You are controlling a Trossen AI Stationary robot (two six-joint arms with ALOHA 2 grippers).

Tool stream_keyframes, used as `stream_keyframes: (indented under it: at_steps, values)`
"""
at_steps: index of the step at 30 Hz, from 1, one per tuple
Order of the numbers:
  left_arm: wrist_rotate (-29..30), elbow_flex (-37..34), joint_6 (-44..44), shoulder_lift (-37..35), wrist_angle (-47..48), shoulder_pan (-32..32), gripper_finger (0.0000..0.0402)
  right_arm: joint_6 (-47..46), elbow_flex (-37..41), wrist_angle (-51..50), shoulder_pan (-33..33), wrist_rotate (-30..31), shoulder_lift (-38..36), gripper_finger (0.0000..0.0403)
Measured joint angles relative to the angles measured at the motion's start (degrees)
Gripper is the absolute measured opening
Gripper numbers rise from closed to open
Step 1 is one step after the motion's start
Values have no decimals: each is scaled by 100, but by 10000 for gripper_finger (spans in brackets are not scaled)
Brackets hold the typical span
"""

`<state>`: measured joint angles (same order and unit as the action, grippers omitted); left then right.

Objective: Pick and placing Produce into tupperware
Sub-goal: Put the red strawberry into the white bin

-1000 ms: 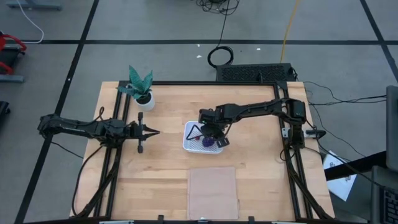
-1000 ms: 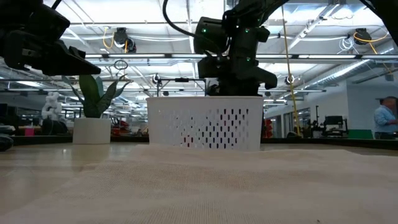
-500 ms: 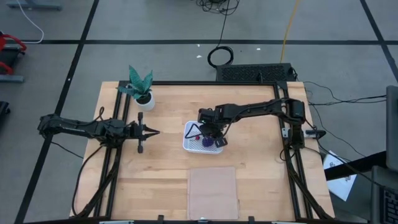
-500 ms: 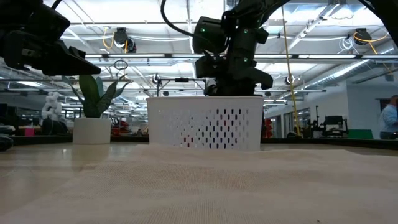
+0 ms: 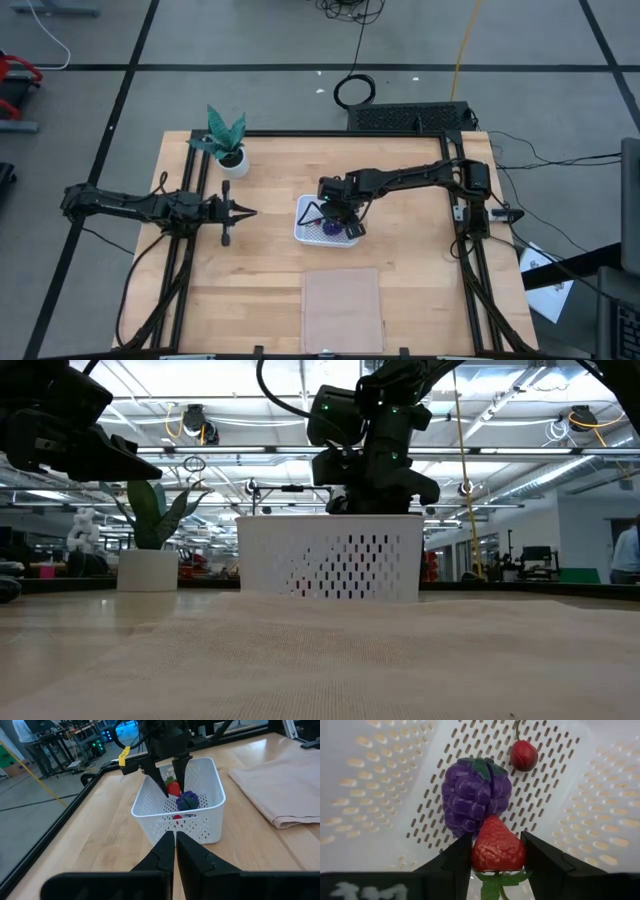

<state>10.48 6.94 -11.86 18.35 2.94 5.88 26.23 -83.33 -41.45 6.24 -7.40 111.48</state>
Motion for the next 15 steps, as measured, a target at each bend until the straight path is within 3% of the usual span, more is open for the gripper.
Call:
stream_keyframes:
  at_steps: [8, 15]
  values:
    - [-2, 0, 9, 0, 0, -1, 21, -219, 0, -46, 2, 0, 0, 187]
    - [-2, 0, 13, 0, 0, -1, 21, -259, 0, -47, 0, 17, 0, 188]
